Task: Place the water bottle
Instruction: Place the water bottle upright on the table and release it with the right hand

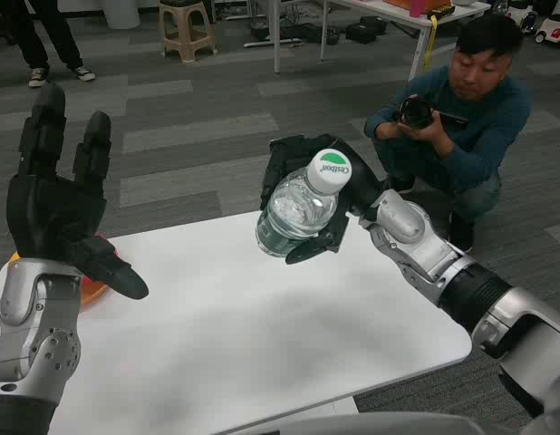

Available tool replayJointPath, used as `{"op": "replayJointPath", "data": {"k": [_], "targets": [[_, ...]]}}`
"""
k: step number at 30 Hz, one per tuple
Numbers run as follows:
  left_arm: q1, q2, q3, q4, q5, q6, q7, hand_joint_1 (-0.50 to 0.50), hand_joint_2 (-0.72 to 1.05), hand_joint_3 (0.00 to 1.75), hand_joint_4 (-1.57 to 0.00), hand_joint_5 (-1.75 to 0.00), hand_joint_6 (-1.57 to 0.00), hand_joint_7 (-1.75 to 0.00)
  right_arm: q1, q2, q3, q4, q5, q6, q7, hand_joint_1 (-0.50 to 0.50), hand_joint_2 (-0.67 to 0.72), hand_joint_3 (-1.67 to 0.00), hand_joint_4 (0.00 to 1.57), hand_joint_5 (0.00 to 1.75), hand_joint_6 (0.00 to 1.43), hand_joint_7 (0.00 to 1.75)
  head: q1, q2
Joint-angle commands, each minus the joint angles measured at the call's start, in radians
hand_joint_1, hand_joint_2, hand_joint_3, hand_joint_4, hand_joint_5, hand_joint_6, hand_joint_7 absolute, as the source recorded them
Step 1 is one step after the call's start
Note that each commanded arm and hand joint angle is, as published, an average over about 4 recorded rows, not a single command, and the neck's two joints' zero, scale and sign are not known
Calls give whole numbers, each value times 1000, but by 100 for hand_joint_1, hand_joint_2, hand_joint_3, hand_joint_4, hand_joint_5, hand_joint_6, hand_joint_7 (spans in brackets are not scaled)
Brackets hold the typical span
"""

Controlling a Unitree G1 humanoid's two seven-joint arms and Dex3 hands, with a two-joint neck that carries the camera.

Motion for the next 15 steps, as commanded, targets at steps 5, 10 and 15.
{"op": "replayJointPath", "data": {"k": [5, 10, 15], "targets": [[16, 12, 7, -21, 0, -1, 5, -48, -64, 4, 0, -10, 0, 0, 7, -50, -40, -36, 18, -5, -12, 33, -10, -117, 140, 102, 117, 99, 14, 21], [17, 11, 7, -22, -1, -1, 5, -48, -64, 9, 0, -10, 0, 0, 9, -51, -39, -36, 20, -5, -12, 33, -10, -117, 140, 104, 117, 105, 15, 20], [18, 12, 7, -26, -1, -1, 5, -48, -64, 9, 0, -10, 0, 0, 10, -50, -39, -38, 18, -5, -12, 33, -10, -115, 140, 102, 117, 105, 13, 20]]}}
